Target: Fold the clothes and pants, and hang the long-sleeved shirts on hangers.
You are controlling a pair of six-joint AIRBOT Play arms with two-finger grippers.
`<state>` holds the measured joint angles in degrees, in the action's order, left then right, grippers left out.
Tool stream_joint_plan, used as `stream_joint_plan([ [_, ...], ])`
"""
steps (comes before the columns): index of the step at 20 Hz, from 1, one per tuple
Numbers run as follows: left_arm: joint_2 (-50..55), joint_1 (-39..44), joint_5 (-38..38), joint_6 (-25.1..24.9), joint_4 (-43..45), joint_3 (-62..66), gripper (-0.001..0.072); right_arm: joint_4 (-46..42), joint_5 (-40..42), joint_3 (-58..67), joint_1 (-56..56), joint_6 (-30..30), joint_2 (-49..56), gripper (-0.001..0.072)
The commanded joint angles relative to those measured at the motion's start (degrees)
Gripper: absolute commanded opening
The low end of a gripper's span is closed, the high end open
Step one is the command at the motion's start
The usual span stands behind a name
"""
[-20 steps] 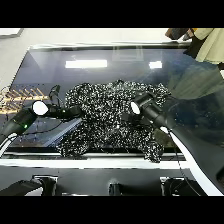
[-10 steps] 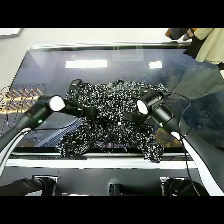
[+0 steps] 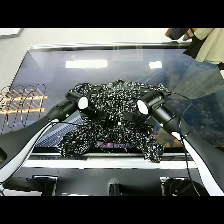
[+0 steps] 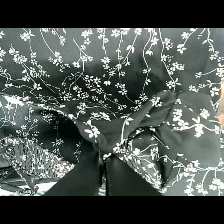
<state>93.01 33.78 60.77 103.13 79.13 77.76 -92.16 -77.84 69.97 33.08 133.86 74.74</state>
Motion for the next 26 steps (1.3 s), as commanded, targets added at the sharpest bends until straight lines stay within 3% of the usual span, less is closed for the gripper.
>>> stream_joint_plan([
  [1,2.3,0.6,0.8,2.4,2.6,0.9,0.0707,0.0,0.0,0.0,0.0,0.1,0.0,0.0025],
  [2,2.6,0.6,0.9,2.4,2.6,0.9,0.0597,0.0,0.2,0.0,0.0,0.1,0.0,0.0025],
  [3,2.7,0.6,1.1,2.3,2.6,0.9,0.0356,0.0,0.2,0.0,0.0,0.1,0.0,0.0025],
  [4,2.7,0.6,1.3,2.3,2.5,1.0,0.0160,0.0,0.2,0.0,0.0,0.0,0.0,0.0025],
  [5,2.6,0.6,1.4,2.3,2.4,1.0,0.0078,0.0,0.2,0.0,0.0,0.1,0.0,0.0024],
  [7,2.6,0.6,2.1,2.3,2.3,1.2,0.0019,0.0,0.2,0.0,0.0,0.1,0.0,0.0024],
  [14,-0.2,-1.2,10.7,2.3,6.6,14.8,0.0016,-4.0,1.4,3.9,-1.1,-0.5,-3.0,0.0023],
  [21,-4.5,-1.2,24.4,2.4,13.9,45.3,0.0017,-5.7,-3.4,33.5,-4.0,-10.1,-4.1,0.0023],
  [26,-16.9,-1.2,22.0,4.1,13.9,43.8,0.0017,-5.7,-8.7,51.4,-4.0,-14.0,-5.3,0.0023],
])
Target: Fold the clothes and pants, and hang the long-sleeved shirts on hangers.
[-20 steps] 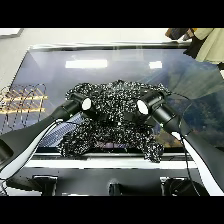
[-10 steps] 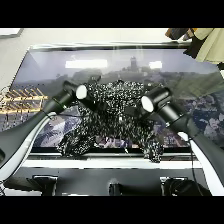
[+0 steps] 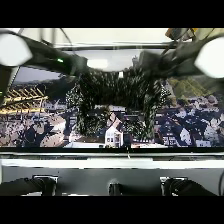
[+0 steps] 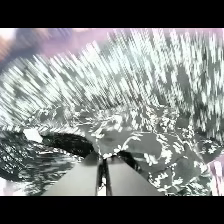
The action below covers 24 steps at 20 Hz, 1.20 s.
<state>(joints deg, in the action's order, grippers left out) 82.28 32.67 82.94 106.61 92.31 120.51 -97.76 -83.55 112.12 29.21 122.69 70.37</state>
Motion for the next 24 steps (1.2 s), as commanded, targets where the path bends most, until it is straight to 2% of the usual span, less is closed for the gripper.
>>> stream_joint_plan([
  [1,-8.9,-0.1,-1.6,0.6,0.7,0.0,0.0017,0.4,-2.3,9.4,-0.1,-3.1,-2.8,0.0023],
  [4,-15.9,-0.1,-5.6,0.6,0.7,-1.5,0.0017,0.7,-1.3,9.4,-0.1,-3.2,-8.2,0.0023],
  [7,-19.4,-0.1,-6.0,3.6,0.6,-1.5,0.0017,1.5,1.9,9.4,-0.1,-2.8,-12.7,0.0023],
  [9,-20.2,-0.1,-6.0,5.1,-0.9,-1.5,0.0017,1.5,3.2,9.4,-0.1,0.0,-13.8,0.0023],
  [11,-19.7,-0.1,-4.4,6.2,-2.2,-2.4,0.0018,1.6,0.6,9.1,-0.1,0.1,-13.2,0.0023],
  [15,-17.6,-0.1,1.7,14.2,-2.4,-11.2,0.0017,0.7,-10.1,7.8,-0.1,-2.0,-7.6,0.0024],
  [17,-15.5,0.4,2.7,15.4,-2.4,-17.0,0.0017,-0.2,-13.6,1.6,-0.1,-2.9,-5.5,0.0024],
  [20,-11.6,1.9,2.3,15.4,-2.5,-26.1,0.0018,0.0,-12.0,-12.9,0.0,-2.5,-5.6,0.0023],
  [24,-9.6,3.4,-6.7,18.0,-7.2,-39.0,0.0017,2.3,-6.0,-28.5,0.2,4.9,-8.2,0.0023],
])
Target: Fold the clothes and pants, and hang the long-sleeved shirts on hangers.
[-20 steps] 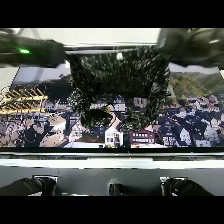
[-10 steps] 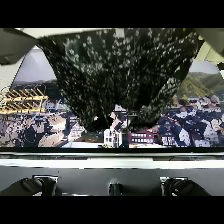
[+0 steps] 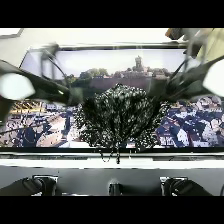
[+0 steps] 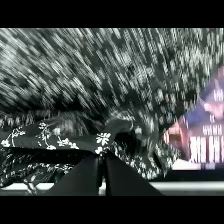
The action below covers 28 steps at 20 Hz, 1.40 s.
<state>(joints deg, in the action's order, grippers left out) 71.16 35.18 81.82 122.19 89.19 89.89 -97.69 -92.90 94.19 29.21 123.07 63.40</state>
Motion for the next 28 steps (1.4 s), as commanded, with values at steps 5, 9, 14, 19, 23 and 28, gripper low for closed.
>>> stream_joint_plan([
  [5,1.6,1.0,-14.0,3.9,-7.1,-17.0,0.0018,-2.6,10.3,-24.4,10.1,16.3,-1.8,0.0023],
  [9,1.6,1.0,-14.4,3.9,-6.0,-17.3,0.0018,-6.4,11.3,-29.9,12.4,23.3,-1.8,0.0023],
  [14,1.6,1.0,-14.5,3.8,-4.9,-17.3,0.0030,-8.1,11.4,-30.0,12.4,23.4,-1.8,0.0023],
  [19,-0.3,-4.6,-14.4,-0.5,-4.6,-17.2,0.0613,-8.5,18.3,-30.0,12.4,23.4,-1.8,0.0023],
  [23,-8.8,-22.9,-10.1,-9.4,-0.1,-17.8,0.0613,-8.4,19.8,-30.0,12.4,22.4,-1.8,0.0024],
  [28,-16.8,-51.5,-6.1,-31.3,1.5,-19.6,0.0610,-8.0,19.8,-30.0,12.4,20.1,-1.8,0.0024],
])
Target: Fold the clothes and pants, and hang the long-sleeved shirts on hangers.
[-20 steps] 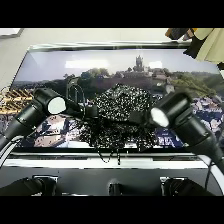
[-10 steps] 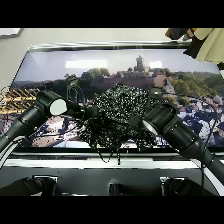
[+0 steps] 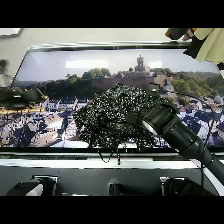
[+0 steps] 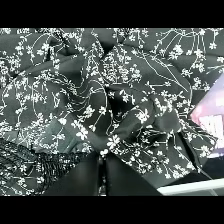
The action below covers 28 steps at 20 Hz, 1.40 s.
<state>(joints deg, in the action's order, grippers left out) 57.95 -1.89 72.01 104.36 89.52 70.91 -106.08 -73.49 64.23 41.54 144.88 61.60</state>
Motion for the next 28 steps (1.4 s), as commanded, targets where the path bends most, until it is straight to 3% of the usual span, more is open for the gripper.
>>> stream_joint_plan([
  [1,-3.6,-18.0,6.0,-16.2,1.1,-0.6,0.0609,0.4,0.4,0.0,0.1,-2.0,0.0,0.0024],
  [2,-3.5,-21.0,7.8,-18.4,1.1,-0.6,0.0609,0.4,0.3,0.0,0.1,-2.0,0.0,0.0024],
  [5,-3.5,-25.7,5.6,-17.6,1.1,-3.4,0.0617,0.4,0.4,0.0,0.1,-2.2,0.0,0.0025],
  [7,-3.3,-27.8,2.1,-23.5,-0.8,-8.3,0.0683,0.4,0.4,0.0,0.1,-2.7,0.0,0.0025],
  [11,-3.1,-29.9,-5.4,-35.5,-5.4,-19.8,0.0682,0.4,0.7,0.0,0.1,-4.2,0.0,0.0025],
  [16,-2.5,-29.8,-14.1,-36.5,-5.6,-29.1,0.0682,0.4,1.2,0.0,0.1,-7.1,0.0,0.0024],
  [20,1.7,-29.8,-16.1,-37.2,-5.8,-30.2,0.0682,0.4,0.8,0.0,0.1,-8.0,0.0,0.0024],
  [24,6.9,-29.8,-16.3,-44.4,-10.5,-30.2,0.0682,0.4,-0.1,0.0,0.1,-8.0,0.0,0.0024],
  [28,9.9,-29.8,-18.2,-44.6,-10.5,-30.2,0.0682,0.4,-0.1,0.0,0.1,-8.0,0.0,0.0024],
])
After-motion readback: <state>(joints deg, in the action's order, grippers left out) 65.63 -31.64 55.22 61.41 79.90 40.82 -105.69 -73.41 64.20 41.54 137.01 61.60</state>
